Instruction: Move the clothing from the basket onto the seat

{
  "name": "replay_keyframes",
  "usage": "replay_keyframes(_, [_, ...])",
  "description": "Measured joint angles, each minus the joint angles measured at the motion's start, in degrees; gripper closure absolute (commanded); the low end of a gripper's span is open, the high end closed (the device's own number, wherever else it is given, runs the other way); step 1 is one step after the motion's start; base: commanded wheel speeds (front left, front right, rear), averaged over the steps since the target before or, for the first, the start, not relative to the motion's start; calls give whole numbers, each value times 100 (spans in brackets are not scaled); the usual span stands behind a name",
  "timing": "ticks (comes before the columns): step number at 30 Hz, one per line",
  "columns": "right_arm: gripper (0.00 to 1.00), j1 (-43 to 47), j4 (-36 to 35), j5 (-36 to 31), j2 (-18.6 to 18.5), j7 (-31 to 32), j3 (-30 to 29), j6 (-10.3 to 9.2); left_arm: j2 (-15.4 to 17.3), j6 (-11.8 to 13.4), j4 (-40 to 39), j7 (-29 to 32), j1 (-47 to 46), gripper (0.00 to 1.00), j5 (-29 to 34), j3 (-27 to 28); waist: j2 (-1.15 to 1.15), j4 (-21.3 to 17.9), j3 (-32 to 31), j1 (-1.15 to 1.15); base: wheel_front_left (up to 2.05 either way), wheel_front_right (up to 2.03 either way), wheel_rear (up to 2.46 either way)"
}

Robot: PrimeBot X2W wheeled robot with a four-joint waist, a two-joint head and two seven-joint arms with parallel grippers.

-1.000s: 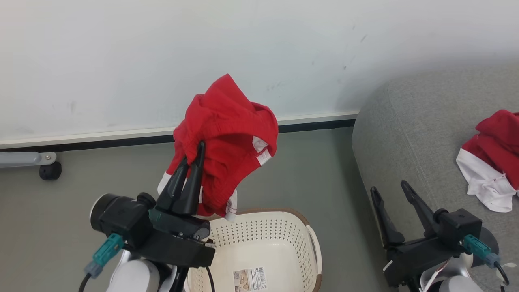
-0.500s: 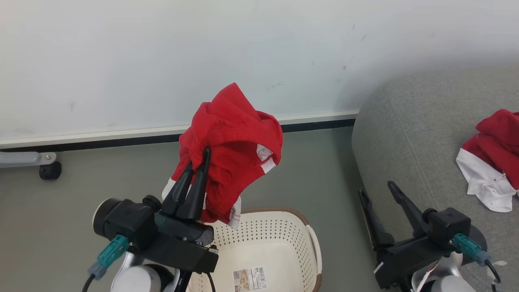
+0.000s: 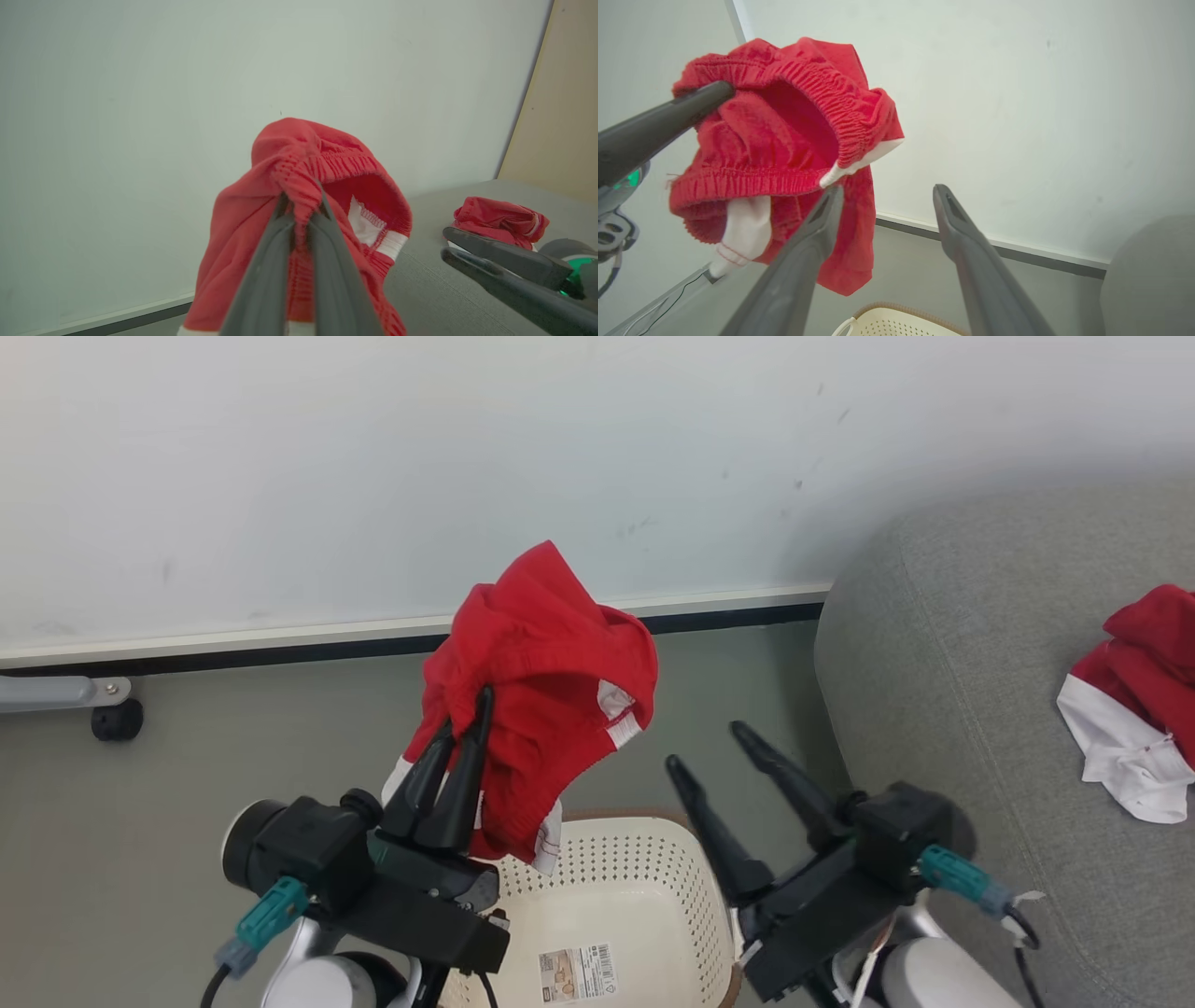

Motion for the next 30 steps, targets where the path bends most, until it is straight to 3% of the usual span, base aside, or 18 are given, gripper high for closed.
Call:
replay_keyframes(10, [0,-359,270,25,331,104,579,339,-25,-7,14,99,-26,100,0,-140,0,91,17,0,0,0,0])
replay_keyframes(30, [0,-1298,1230,322,479,88,1439,538,-101,-15,21,196,-143,100,1,-355,0,221,40,0,0,0,0])
